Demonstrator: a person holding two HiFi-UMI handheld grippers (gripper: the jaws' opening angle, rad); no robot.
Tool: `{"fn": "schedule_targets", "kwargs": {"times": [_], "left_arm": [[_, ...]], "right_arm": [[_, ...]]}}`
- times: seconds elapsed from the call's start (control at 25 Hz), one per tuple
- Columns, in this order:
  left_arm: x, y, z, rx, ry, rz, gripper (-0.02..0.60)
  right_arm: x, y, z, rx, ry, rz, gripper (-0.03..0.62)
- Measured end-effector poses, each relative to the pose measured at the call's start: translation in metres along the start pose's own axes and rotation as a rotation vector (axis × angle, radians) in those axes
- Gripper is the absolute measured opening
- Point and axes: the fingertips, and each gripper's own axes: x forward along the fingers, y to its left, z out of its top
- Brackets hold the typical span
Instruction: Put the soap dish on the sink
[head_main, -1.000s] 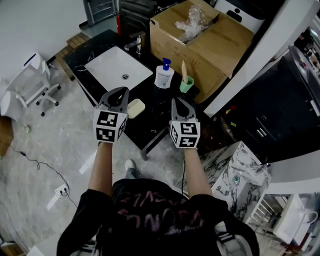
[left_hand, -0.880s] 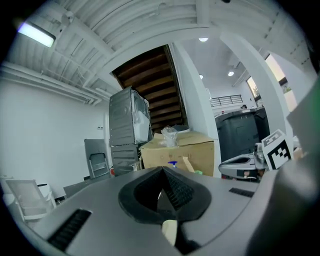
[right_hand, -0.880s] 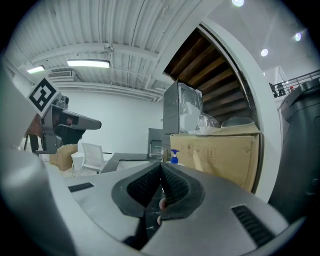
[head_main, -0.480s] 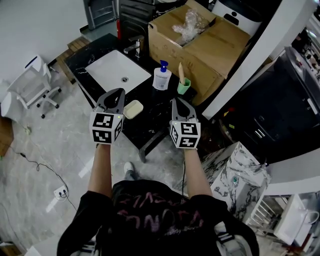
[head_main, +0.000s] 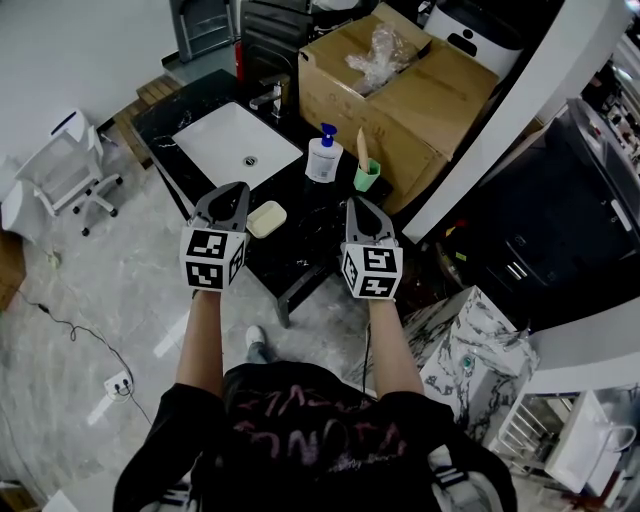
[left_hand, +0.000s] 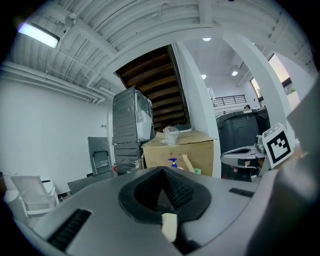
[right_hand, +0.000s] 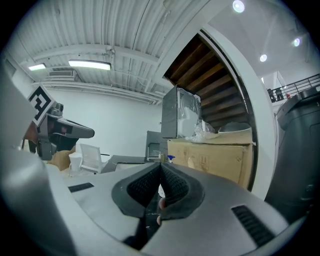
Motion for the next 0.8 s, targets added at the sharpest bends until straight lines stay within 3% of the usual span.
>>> {"fn": "schedule_targets", "kwargs": {"times": [0.8], "left_arm": [[-0.0073, -0.0072, -0.0043, -0.024, -0.001, -0.006, 0.014]], "right_arm": [[-0.0057, 0.0005, 0.0001, -0.013, 0.001, -0.001, 0.012]]}}
